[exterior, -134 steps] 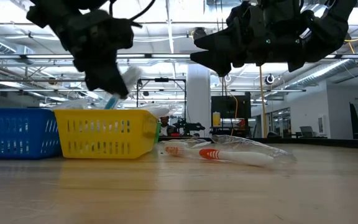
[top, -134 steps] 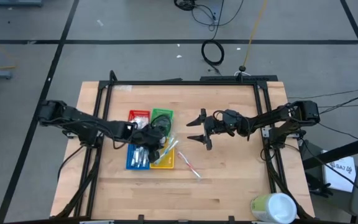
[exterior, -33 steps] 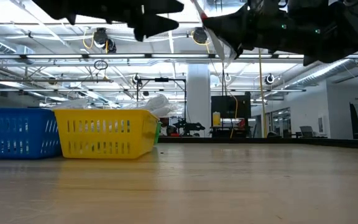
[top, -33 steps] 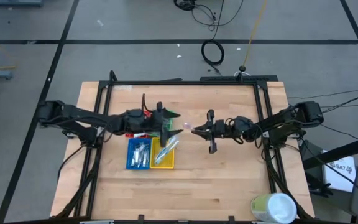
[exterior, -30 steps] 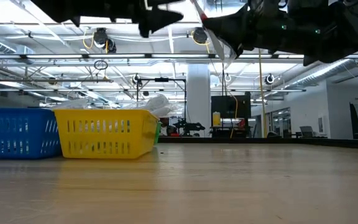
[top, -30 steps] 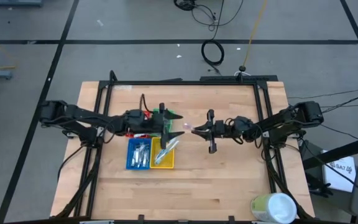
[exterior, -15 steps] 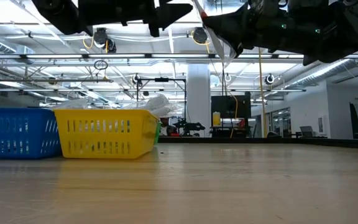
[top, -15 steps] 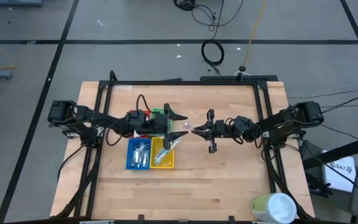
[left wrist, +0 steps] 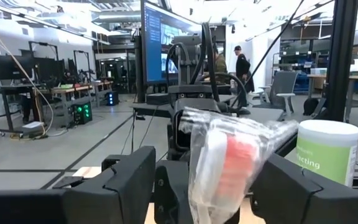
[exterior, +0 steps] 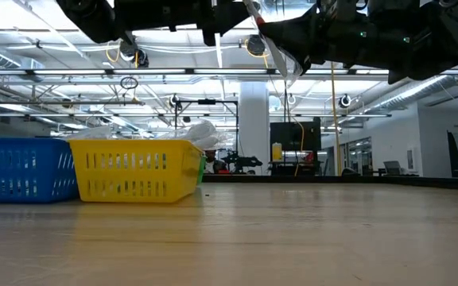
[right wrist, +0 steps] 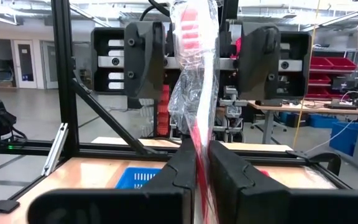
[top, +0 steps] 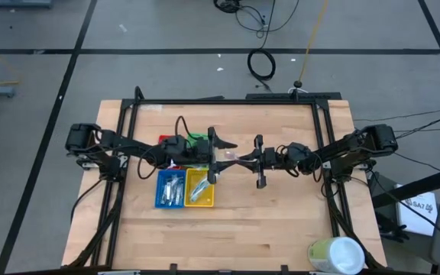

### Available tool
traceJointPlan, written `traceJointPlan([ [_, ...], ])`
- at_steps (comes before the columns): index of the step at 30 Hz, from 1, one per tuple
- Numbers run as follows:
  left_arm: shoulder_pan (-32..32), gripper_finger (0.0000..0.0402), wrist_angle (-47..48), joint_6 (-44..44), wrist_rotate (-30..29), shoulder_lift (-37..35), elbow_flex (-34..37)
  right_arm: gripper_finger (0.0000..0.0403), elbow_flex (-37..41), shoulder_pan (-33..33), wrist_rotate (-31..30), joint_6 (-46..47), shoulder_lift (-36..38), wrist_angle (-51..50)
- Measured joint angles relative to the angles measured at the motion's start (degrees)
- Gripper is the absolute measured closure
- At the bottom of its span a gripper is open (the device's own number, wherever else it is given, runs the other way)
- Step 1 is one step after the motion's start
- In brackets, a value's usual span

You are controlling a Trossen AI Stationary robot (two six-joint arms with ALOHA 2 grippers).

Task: Pick & Place Travel size toiletries
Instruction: Put the orange toothbrush into the yellow bin

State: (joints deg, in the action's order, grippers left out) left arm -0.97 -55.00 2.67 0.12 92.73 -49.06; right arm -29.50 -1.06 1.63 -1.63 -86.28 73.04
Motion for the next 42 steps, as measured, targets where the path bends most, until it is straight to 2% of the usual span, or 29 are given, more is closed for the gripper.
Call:
traceJointPlan([
  [4,0.0,0.0202,1.0,0.02,-0.07,-0.02,0.0,0.0389,0.01,0.0,0.0,0.0,0.0,-0.05],
  [11,0.07,0.0364,1.85,0.72,0.64,-0.47,0.0,0.0355,-0.02,-0.05,0.3,0.0,0.0,-0.2],
  [17,0.36,0.0364,4.79,1.14,0.32,-2.99,0.04,0.0343,-0.07,-0.08,0.15,-0.09,0.07,-2.98],
  [22,0.31,0.0364,17.08,2.16,-4.23,-9.84,0.0,0.0314,0.0,-0.04,-0.53,-0.7,0.98,-8.11],
  [29,-0.01,0.0364,43.67,-4.57,-5.95,-21.6,-0.02,0.0208,0.0,-0.04,-11.85,-0.41,8.19,-25.14],
  [32,-1.09,0.0364,51.82,-9.13,-5.55,-24.26,0.07,0.0158,0.0,-0.02,-14.9,0.91,11.25,-33.48],
  [37,-4.38,0.0364,53.18,-14.63,-5.44,-24.82,3.11,0.0098,0.02,-0.04,-18.41,1.36,12.92,-37.89],
  [42,-5.99,0.0364,52.85,-19.44,-6.45,-22.01,7.06,0.0086,0.02,-0.02,-18.49,1.38,12.9,-37.81],
])
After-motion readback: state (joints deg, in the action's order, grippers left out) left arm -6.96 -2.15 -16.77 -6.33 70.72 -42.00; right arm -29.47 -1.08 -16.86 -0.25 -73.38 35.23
